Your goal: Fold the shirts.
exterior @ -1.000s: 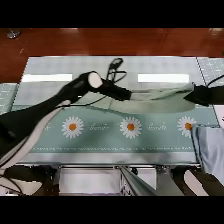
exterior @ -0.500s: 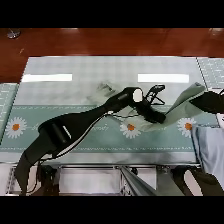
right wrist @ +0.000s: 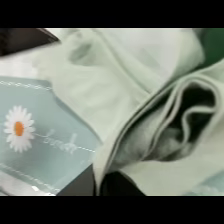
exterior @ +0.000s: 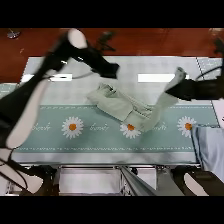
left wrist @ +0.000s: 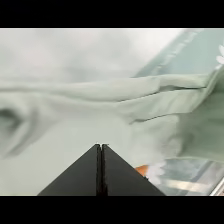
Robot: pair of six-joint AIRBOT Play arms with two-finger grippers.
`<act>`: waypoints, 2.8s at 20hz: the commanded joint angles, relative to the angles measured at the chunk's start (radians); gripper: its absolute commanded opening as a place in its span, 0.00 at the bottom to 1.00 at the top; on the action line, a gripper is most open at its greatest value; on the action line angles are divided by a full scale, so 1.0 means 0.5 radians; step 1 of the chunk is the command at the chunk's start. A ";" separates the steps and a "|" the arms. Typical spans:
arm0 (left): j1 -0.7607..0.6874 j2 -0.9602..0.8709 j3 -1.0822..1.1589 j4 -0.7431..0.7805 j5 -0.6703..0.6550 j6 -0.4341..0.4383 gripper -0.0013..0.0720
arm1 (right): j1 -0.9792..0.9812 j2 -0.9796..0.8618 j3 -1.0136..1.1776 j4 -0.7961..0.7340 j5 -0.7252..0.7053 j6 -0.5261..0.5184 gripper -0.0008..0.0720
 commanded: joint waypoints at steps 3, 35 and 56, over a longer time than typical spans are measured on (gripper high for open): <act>0.568 0.937 -0.710 0.079 -0.040 0.184 0.05 | 0.659 -0.775 0.581 0.039 -0.278 0.027 0.04; 0.626 2.178 -2.686 -0.247 0.864 -0.002 0.05 | 0.080 -0.608 -1.230 0.941 -1.027 -0.246 0.86; 0.623 2.179 -2.686 -0.255 0.871 -0.008 0.05 | -0.273 -1.165 1.867 -0.178 0.815 0.351 0.04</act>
